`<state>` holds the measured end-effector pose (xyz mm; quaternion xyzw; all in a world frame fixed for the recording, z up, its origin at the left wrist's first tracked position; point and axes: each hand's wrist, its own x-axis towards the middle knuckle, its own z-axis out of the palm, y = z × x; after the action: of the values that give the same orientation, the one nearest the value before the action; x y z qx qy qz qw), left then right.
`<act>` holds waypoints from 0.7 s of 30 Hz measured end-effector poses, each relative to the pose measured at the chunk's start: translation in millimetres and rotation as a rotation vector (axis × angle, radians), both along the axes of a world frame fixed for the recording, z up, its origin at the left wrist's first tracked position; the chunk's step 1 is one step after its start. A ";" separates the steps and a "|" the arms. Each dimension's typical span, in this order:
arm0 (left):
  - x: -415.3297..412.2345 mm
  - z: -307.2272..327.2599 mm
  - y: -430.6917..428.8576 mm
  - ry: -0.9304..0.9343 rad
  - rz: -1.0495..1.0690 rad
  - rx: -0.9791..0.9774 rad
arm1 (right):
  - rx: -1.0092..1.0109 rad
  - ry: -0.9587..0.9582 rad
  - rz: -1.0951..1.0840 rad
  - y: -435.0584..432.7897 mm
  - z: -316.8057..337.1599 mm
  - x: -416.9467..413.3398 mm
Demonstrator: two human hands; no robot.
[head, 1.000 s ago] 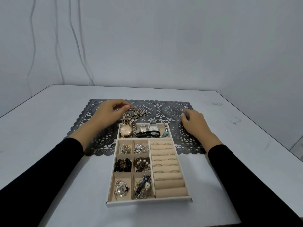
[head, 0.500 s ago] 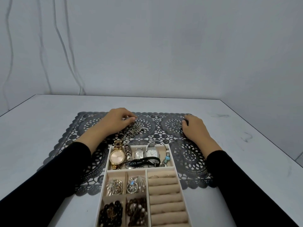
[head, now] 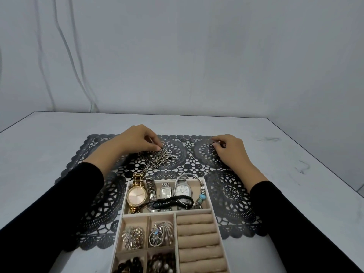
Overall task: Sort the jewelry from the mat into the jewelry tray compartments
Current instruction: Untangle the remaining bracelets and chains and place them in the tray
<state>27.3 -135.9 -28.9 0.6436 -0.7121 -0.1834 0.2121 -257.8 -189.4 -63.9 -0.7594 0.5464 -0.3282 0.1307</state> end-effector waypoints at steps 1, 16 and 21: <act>-1.4 -1.2 -0.6 0.000 0.008 -0.014 | 0.005 -0.012 -0.012 -1.3 0.1 0.1; -0.2 -7.2 -2.7 0.073 0.020 -0.019 | 0.061 -0.032 -0.070 -10.6 -0.6 -1.6; -4.0 -12.6 -3.7 0.072 0.053 -0.074 | 0.081 -0.040 -0.066 -10.6 2.0 -0.7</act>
<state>23.4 -139.6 -41.5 0.6469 -0.6931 -0.1741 0.2661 -258.5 -200.1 -62.0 -0.7282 0.5813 -0.3251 0.1615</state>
